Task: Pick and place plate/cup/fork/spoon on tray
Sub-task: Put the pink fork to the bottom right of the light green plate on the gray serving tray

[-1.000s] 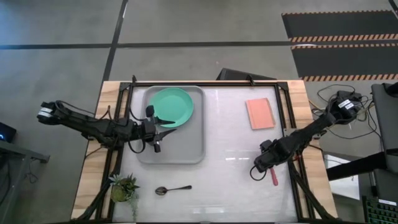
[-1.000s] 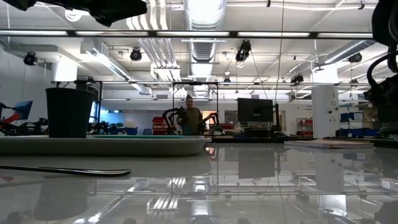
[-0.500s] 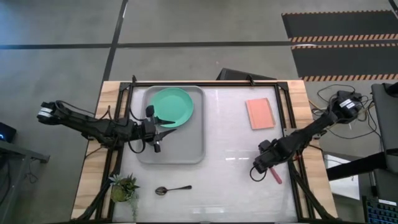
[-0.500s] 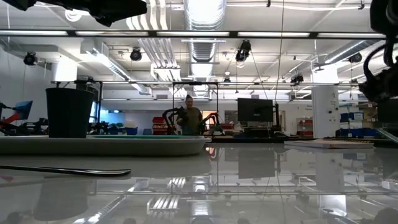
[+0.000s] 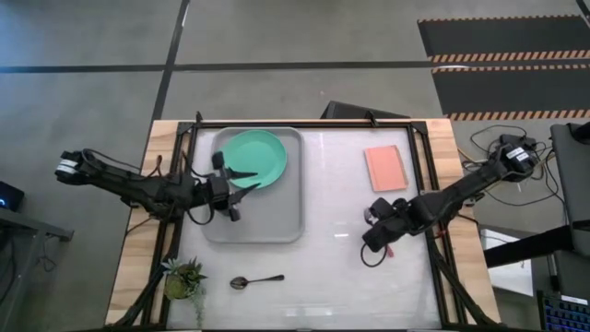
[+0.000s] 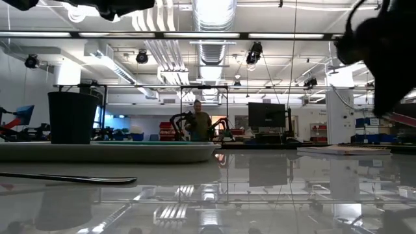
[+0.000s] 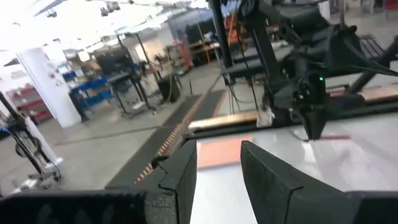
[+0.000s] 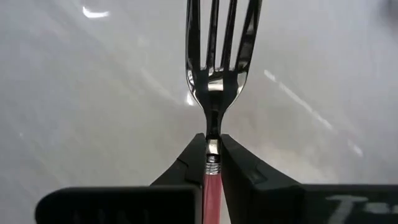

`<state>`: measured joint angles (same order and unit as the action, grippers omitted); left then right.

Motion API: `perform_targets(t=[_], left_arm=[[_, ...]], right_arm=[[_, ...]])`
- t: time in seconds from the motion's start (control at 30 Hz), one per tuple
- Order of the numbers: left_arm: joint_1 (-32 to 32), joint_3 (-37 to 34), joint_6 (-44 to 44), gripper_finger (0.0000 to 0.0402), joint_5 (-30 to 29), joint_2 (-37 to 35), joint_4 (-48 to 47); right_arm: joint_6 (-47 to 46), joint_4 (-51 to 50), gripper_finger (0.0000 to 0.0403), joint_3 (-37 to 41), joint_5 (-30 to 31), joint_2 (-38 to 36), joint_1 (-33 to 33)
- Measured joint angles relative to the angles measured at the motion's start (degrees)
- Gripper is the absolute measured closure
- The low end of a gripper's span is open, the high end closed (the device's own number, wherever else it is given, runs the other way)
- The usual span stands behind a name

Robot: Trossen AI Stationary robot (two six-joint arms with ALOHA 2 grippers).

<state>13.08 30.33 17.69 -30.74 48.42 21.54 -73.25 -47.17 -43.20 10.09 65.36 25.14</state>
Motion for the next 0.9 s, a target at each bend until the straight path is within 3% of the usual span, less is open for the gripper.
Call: perform_targets(t=[0.17,0.5,0.67,0.9], left_arm=[[0.0,0.0,3.6,0.0294,-0.3,-0.8,4.4],[0.0,0.0,8.2,0.0294,-4.5,-4.7,5.0],[0.0,-0.5,8.4,0.0294,-7.4,-7.8,5.2],[0.0,-2.8,8.3,0.0294,-7.5,-11.2,4.9]], right_arm=[[9.5,3.3,0.0385,-2.6,3.5,0.1,-4.4],[32.3,19.8,0.0385,-6.8,5.8,0.3,-14.9],[41.0,21.2,0.0385,-12.8,4.1,3.4,-20.0],[52.9,19.4,0.0385,-25.0,-4.1,13.7,-25.0]])
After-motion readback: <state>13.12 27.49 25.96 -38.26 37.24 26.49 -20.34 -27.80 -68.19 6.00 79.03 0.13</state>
